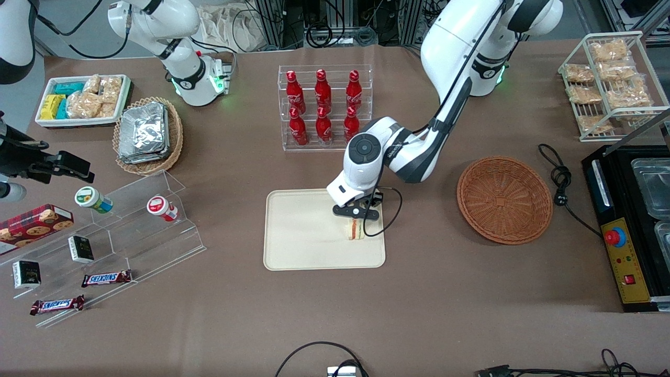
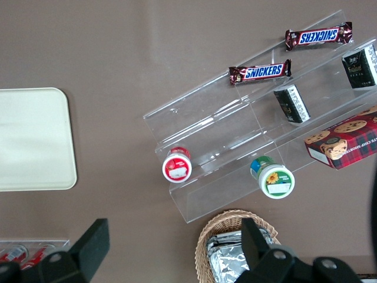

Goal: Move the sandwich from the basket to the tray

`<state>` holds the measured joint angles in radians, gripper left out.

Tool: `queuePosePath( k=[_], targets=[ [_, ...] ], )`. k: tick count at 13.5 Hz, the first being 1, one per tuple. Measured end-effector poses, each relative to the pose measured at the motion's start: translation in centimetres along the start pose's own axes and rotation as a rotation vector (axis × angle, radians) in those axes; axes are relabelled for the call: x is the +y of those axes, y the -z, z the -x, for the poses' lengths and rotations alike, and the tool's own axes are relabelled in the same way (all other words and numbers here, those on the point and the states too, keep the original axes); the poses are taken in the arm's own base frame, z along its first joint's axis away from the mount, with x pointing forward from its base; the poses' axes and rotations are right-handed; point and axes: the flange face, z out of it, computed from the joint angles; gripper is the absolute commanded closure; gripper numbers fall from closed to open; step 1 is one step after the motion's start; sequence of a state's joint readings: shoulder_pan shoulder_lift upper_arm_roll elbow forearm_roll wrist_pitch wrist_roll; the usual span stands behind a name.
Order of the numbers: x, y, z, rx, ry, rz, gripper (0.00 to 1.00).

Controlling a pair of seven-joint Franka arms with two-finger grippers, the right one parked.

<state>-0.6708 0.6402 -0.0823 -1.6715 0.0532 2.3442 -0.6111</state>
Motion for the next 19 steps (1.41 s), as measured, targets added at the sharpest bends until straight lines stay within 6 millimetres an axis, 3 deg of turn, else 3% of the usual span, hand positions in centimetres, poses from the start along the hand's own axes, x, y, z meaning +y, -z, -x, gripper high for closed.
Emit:
queuePosePath(
  k=[1, 2, 3, 7, 11, 16, 19],
  targets=[
    [0.0, 0.0, 0.0, 0.0, 0.0, -0.001, 0.26],
    [0.0, -0.1, 0.0, 0.0, 0.0, -0.001, 0.05],
    [0.0, -0.1, 0.0, 0.0, 0.001, -0.001, 0.0],
    [0.1, 0.2, -0.2, 0.007, 0.06, 0.002, 0.0],
    [-0.1, 1.8, -1.6, 0.029, 0.085, 0.01, 0.0],
    [-1.6, 6.6, -4.8, 0.04, 0.168, -0.022, 0.0],
    [-4.0, 10.0, -6.7, 0.054, 0.223, -0.053, 0.0]
  ],
)
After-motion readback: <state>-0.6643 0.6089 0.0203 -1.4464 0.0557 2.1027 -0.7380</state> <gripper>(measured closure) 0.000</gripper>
